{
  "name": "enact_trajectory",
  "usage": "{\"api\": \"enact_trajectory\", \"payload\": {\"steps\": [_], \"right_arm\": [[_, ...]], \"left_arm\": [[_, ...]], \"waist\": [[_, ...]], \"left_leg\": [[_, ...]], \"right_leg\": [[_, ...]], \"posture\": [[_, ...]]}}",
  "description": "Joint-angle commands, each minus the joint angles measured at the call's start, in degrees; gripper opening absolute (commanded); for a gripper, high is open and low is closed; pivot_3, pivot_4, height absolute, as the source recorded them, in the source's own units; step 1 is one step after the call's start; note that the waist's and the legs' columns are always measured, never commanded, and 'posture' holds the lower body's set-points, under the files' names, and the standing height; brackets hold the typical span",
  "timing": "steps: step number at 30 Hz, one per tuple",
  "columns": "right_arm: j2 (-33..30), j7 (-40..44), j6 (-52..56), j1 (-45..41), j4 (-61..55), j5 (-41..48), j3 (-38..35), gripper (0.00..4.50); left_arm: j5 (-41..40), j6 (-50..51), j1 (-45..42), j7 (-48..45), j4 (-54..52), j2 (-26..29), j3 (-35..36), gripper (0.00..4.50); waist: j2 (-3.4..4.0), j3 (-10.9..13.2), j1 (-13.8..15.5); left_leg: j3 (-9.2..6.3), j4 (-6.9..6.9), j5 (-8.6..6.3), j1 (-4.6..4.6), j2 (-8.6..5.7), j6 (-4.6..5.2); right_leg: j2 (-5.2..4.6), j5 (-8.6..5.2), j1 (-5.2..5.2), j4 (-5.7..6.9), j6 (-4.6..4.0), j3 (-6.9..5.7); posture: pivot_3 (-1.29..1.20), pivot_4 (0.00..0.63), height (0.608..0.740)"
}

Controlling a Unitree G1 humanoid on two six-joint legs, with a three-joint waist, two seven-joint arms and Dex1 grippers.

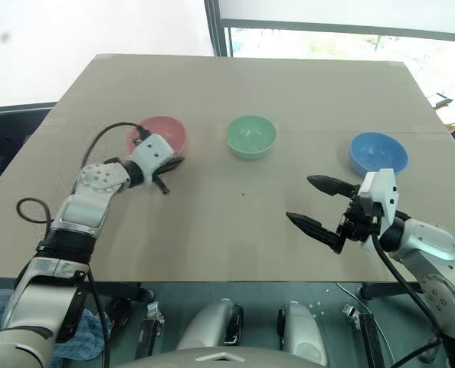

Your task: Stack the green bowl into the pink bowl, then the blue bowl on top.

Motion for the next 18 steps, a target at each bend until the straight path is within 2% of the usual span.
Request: {"api": "enact_trajectory", "payload": {"steps": [1,7,14,15,16,18], "right_arm": [[-0.24,-0.39,-0.56,-0.23,-2.09,0.24,-1.13,4.5],[-0.13,-0.52,-0.72,-0.2,-1.98,-0.05,-1.08,4.5],[0.13,-0.79,-0.93,-0.14,-1.86,-0.49,-0.95,4.5],[0.17,-0.85,-0.93,-0.08,-1.93,-0.52,-0.94,4.5],[0.18,-0.9,-0.91,-0.04,-1.96,-0.55,-0.93,4.5],[0.13,-0.95,-0.85,0.06,-2.04,-0.58,-0.97,4.5]], "left_arm": [[-8.02,-1.36,3.3,-10.0,-11.64,0.31,-1.6,0.09],[-12.14,-0.03,7.3,-18.66,-20.02,2.93,-4.3,0.09],[-10.7,-1.75,7.48,-18.69,-20.52,1.82,-5.4,0.09],[-10.74,-2.45,7.13,-18.02,-20.22,1.06,-5.11,0.8],[-10.77,-3.17,6.81,-17.49,-19.93,0.38,-4.85,0.89],[-11.03,-3.97,6.28,-17.13,-19.57,-0.57,-4.54,1.74]], "waist": [[0.02,-0.01,-0.2],[0.04,0.0,-0.17],[0.04,-0.01,0.0],[0.04,-0.01,0.01],[0.04,-0.01,0.03],[0.03,-0.01,0.08]], "left_leg": [[0.0,0.0,0.03,0.0,0.0,-0.05],[0.03,-0.03,-0.02,0.1,0.04,0.05],[0.02,0.05,-0.02,0.12,0.01,0.07],[0.02,0.05,-0.02,0.1,0.01,0.07],[0.02,0.04,-0.02,0.1,0.01,0.07],[0.02,0.05,-0.02,0.09,0.01,0.08]], "right_leg": [[0.0,0.0,0.0,-0.01,0.0,0.0],[0.03,-0.01,0.01,0.07,-0.02,0.01],[0.02,-0.02,0.08,0.07,-0.02,0.0],[0.04,-0.01,0.07,0.06,-0.01,0.0],[0.05,-0.01,0.06,0.06,0.0,-0.01],[0.05,-0.01,0.07,0.06,0.0,-0.02]], "posture": [[0.0,0.15,0.74],[0.0,0.15,0.74],[0.0,0.15,0.74],[0.0,0.15,0.74],[0.0,0.15,0.74],[0.0,0.15,0.74]]}}
